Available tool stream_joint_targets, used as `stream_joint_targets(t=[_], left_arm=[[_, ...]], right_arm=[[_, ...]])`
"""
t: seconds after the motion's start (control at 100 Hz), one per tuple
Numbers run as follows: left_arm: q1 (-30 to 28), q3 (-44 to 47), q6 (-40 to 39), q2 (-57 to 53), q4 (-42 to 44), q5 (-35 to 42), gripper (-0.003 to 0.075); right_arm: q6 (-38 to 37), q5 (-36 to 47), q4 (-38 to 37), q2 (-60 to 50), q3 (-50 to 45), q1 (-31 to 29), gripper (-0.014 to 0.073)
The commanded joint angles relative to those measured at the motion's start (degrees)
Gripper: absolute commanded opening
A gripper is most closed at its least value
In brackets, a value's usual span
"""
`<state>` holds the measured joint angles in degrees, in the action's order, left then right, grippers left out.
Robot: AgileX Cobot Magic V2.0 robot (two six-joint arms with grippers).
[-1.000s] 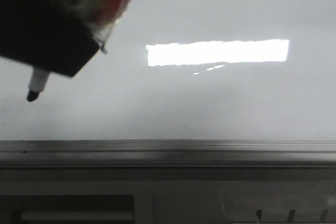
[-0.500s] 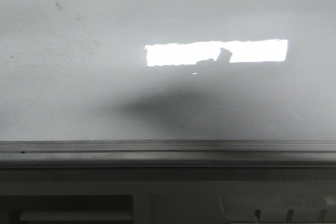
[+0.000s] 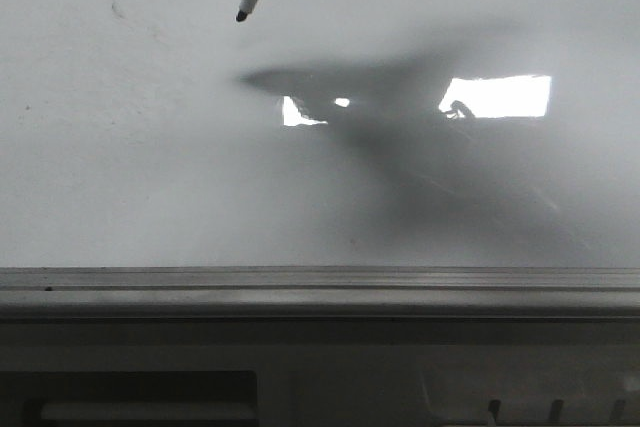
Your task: Write number 3 on whiteboard
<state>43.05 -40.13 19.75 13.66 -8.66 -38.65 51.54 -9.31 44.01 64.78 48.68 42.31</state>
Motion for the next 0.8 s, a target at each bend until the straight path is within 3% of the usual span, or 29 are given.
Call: stream_joint_targets(t=[0.0, 0.28, 0.61, 0.79], left_arm=[[-0.16, -1.28, -0.86, 0.8, -1.28, 4.11, -0.0021], [-0.16, -1.28, -0.86, 0.8, -1.28, 4.11, -0.0021], [-0.16, -1.28, -0.86, 0.8, -1.28, 4.11, -0.0021], [-0.16, -1.28, -0.86, 0.8, -1.98, 4.11, -0.0021]], right_arm=[[-0.11, 5.21, 1.12, 1.11, 1.41, -0.38, -0.006], [-0.11, 9.62, 1.12, 4.02, 1.14, -0.88, -0.0057], [-0.11, 6.33, 1.12, 1.09, -2.13, -8.15, -0.0056], [-0.22, 3.4, 1.73, -0.26, -4.83, -7.41, -0.0056]])
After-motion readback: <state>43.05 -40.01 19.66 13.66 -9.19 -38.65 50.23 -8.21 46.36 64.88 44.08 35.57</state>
